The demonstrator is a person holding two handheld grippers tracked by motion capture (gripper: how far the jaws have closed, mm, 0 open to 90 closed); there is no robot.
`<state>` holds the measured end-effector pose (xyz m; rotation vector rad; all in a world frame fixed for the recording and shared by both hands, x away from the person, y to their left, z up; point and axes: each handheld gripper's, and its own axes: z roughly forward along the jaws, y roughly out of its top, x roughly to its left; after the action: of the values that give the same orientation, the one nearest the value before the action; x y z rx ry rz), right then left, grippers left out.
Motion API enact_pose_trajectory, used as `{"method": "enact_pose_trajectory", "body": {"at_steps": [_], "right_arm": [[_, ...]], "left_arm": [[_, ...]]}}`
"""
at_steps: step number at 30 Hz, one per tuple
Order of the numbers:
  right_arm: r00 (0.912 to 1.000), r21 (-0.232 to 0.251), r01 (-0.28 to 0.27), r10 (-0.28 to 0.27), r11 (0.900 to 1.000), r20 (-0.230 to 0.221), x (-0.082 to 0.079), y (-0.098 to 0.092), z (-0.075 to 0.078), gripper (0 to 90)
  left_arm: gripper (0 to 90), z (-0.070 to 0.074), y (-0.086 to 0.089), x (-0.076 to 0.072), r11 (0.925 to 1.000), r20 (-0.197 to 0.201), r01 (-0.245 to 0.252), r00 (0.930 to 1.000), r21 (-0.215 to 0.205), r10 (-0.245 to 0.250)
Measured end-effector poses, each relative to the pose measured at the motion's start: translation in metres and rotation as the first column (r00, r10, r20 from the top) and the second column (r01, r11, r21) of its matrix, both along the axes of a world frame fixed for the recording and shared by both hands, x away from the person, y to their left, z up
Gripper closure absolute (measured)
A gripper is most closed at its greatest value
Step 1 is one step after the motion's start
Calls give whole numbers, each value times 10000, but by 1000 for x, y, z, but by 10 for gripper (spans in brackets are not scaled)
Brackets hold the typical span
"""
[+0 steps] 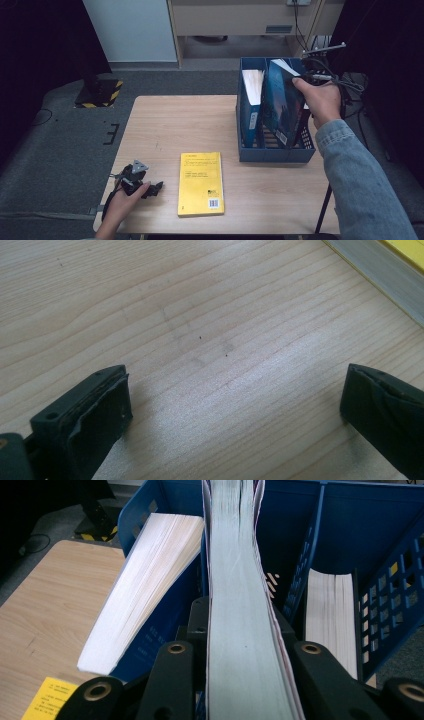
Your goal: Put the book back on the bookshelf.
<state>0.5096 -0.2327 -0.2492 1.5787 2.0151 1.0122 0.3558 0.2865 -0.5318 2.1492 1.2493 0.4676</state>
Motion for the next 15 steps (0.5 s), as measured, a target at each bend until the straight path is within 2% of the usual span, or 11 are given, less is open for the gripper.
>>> {"method": "enact_pose_trajectory", "body": {"at_steps": [9,15], "right_arm": [[9996,-175,272,-271,9995,59,19,10,-10,727],[9988,-127,477,-475,9988,125,30,14,-19,727]], "left_arm": [[0,0,0,0,10000,4,45,10000,0,-45],[0,0,0,0,10000,10,48,10000,-3,-48]]}}
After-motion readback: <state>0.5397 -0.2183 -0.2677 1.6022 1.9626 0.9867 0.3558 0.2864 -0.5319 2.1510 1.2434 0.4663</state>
